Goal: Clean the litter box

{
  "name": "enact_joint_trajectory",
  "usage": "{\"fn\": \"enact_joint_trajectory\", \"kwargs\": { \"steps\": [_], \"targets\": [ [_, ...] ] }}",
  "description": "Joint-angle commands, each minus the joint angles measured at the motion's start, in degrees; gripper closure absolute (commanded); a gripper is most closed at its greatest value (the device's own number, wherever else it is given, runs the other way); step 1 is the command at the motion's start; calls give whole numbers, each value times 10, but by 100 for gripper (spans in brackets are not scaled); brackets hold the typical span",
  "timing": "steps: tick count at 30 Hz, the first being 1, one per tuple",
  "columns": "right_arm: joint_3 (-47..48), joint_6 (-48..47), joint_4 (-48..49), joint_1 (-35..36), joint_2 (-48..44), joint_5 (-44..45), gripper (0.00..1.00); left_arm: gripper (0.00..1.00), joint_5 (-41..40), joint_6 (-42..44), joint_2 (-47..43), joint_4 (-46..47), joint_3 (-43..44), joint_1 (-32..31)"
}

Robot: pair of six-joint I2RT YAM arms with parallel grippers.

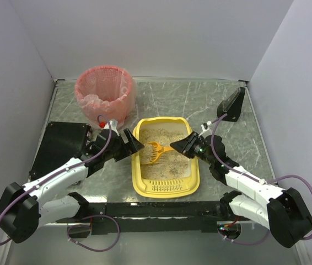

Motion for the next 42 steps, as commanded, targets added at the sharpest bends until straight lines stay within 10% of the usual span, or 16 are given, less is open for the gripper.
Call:
{"fn": "enact_joint_trajectory", "kwargs": {
  "steps": [1,26,42],
  "targets": [
    [-2,17,56,-17,-21,-16,100,3,-12,-11,-13,-6,0,-3],
    [-43,61,57,-146,-158,-118,100,3,-20,-24,-54,22,-26,-1],
    [-139,270,350,-320,-111,-339,100,3,-18,-16,-40,37,-22,1]
  ]
}}
